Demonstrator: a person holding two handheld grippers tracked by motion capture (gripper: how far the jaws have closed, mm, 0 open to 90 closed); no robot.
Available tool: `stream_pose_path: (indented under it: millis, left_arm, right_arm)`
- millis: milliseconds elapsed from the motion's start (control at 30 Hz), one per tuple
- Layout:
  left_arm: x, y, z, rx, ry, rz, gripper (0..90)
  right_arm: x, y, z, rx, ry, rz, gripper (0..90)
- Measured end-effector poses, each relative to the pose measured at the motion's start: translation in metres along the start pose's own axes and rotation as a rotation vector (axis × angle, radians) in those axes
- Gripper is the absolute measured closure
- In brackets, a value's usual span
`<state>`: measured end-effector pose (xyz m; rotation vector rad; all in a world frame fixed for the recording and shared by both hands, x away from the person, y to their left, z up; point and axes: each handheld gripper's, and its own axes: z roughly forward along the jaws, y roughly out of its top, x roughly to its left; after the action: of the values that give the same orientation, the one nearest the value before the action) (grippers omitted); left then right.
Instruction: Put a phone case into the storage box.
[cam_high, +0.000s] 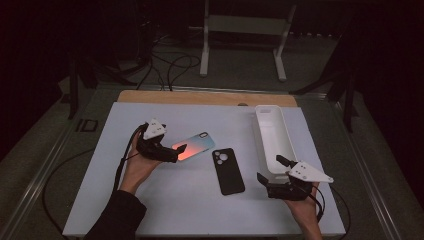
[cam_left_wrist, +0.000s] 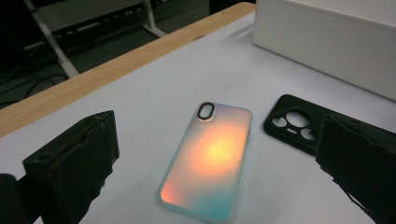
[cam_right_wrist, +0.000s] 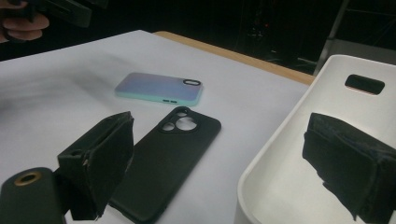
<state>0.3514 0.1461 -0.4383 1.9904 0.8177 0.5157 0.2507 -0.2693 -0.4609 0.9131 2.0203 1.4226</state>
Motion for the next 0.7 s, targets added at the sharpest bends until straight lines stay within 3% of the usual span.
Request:
stream_pose_path:
  millis: [300, 533, 700]
  left_arm:
    - [0.004, 0.000, 0.015, 0.016, -0.015, -0.018, 0.0]
    - [0.014, -0.004, 0.030, 0.066, -0.020, -0.029, 0.0]
    - [0.017, -0.007, 0.040, 0.111, -0.029, -0.013, 0.0]
  right_arm:
    - [0.000, 0.000, 0.000, -0.001, 0.001, 0.000, 9.0]
    - [0.000, 0.000, 0.001, 0.004, 0.007, -0.002, 9.1]
    - [0.001, 0.000, 0.001, 0.003, 0.007, -0.001, 9.1]
